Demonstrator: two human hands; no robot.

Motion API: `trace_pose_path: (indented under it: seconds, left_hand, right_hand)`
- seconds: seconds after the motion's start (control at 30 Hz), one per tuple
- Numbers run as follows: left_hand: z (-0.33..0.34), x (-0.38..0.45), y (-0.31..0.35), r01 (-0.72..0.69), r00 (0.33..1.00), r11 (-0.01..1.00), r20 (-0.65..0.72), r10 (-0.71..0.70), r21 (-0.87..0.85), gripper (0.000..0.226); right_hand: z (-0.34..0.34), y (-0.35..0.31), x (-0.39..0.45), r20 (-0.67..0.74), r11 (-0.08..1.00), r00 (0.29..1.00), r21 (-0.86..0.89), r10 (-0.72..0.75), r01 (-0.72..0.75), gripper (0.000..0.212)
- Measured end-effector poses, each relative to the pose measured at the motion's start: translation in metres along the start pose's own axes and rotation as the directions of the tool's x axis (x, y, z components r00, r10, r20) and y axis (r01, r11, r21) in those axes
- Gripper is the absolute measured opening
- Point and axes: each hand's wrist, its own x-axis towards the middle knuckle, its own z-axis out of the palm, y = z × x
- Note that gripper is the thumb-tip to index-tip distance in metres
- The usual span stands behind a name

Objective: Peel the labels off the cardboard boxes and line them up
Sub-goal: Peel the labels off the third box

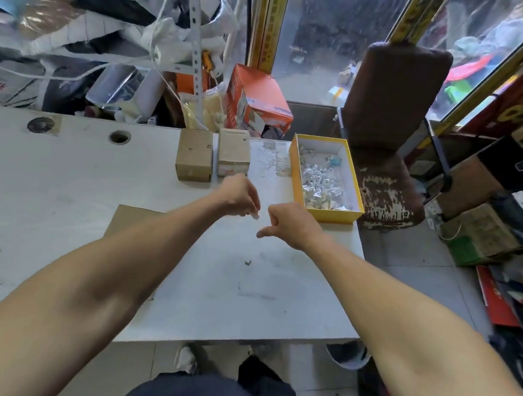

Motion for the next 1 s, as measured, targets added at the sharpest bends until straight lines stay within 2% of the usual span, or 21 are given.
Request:
trace_pose_path:
  seconds: [0.13, 0.27, 0.47, 0.6, 0.8, 1.0]
  left_hand:
    - [-0.003, 0.040, 0.025, 0.002, 0.996, 1.000, -0.093, -0.002, -0.003, 0.012]
    - [0.012, 0.078, 0.055, -0.044, 0.987, 0.999, -0.155, 0.047, 0.020, 0.009]
    - [0.035, 0.144, 0.103, -0.073, 0.963, 0.992, -0.251, 0.098, 0.106, 0.034]
    - [0.042, 0.189, 0.124, -0.045, 0.960, 0.991, -0.269, 0.077, 0.125, 0.032]
    - [0.036, 0.239, 0.152, -0.028, 0.958, 0.995, -0.282, 0.055, 0.097, 0.004]
    - [0.038, 0.264, 0.161, -0.027, 0.974, 0.988, -0.216, 0.060, 0.152, 0.027]
  right_hand:
    - [-0.024, 0.061, 0.007, -0.101, 0.978, 0.984, 0.160, 0.149, -0.132, 0.042]
    - [-0.044, 0.115, 0.028, -0.171, 0.956, 0.950, 0.178, 0.262, -0.232, 0.037]
    - [-0.068, 0.172, 0.077, -0.160, 0.950, 0.939, 0.120, 0.304, -0.287, 0.016]
    - [-0.083, 0.202, 0.108, -0.167, 0.946, 0.934, 0.140, 0.314, -0.293, 0.010]
    - [-0.103, 0.235, 0.144, -0.203, 0.950, 0.931, 0.145, 0.304, -0.278, 0.019]
    - [-0.108, 0.253, 0.157, -0.200, 0.954, 0.935, 0.123, 0.294, -0.274, 0.020]
